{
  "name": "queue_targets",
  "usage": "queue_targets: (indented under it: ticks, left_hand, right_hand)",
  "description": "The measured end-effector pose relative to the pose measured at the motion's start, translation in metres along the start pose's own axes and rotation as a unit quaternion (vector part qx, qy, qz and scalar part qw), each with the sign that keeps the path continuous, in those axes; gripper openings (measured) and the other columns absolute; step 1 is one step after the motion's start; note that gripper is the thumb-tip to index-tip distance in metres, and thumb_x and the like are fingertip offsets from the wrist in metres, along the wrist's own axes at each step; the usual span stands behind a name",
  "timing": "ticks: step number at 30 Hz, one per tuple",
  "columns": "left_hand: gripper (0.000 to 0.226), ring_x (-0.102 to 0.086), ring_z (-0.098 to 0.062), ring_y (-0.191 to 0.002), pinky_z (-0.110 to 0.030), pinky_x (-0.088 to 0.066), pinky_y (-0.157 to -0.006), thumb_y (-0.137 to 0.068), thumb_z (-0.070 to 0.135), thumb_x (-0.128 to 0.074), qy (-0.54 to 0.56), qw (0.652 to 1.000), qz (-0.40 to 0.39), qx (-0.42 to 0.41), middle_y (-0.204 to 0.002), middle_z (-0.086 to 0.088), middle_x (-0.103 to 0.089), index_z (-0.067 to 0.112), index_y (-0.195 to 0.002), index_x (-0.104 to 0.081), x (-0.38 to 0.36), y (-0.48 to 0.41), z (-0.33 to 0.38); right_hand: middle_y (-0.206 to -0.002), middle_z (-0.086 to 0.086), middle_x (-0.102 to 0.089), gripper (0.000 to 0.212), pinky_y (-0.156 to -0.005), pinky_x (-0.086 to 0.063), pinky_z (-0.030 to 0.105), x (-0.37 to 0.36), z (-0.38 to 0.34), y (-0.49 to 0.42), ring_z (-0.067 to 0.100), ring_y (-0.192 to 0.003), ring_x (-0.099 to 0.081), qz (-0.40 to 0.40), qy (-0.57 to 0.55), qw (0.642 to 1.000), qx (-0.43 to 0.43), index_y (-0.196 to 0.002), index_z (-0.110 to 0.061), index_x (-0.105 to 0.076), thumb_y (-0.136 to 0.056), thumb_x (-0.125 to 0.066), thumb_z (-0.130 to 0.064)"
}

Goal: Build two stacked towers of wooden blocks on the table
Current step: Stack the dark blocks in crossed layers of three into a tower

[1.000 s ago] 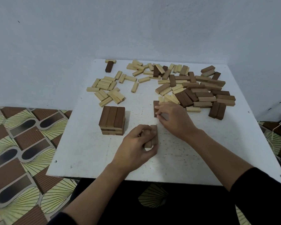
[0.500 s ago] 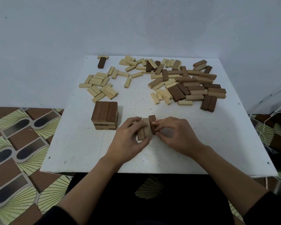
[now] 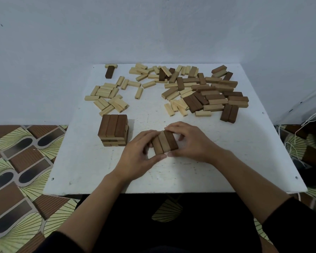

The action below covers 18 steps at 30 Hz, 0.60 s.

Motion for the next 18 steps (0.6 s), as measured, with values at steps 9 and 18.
queue_targets:
  ticks: [9, 18]
  left_hand:
    - [0.069, -0.055, -0.007, -0.09, -0.01, -0.04, -0.07, -0.074, 0.036, -0.088, 0.02, 0.998, -0.009, 0.051, -0.104, 0.024, -0.056, 0.027, -0.134, -0.054, 0.001, -0.004, -0.004]
    - [0.073, -0.055, -0.01, -0.089, -0.023, -0.048, -0.07, -0.072, 0.032, -0.09, 0.056, 0.994, -0.034, 0.087, -0.103, 0.01, -0.06, 0.031, -0.135, -0.054, 0.001, -0.006, -0.009]
  right_hand:
    - [-0.121, -0.013, -0.057, 0.069, -0.081, -0.044, 0.011, 0.002, -0.003, -0.006, -0.001, -0.109, -0.051, -0.029, -0.007, 0.999, 0.024, -0.128, -0.028, -0.063, -0.066, -0.093, -0.037]
    - [-0.115, -0.009, -0.051, 0.069, -0.079, -0.038, 0.023, -0.003, -0.003, -0.019, 0.005, -0.103, -0.049, -0.087, 0.024, 0.996, 0.01, -0.124, -0.024, -0.065, -0.064, -0.092, -0.043]
Point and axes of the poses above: each hand's wrist, its own y-axis away from the middle knuckle, its own x-axis out of the back of the hand, z = x × y, the point moved 5 cm from there along -y, towards the middle knuckle
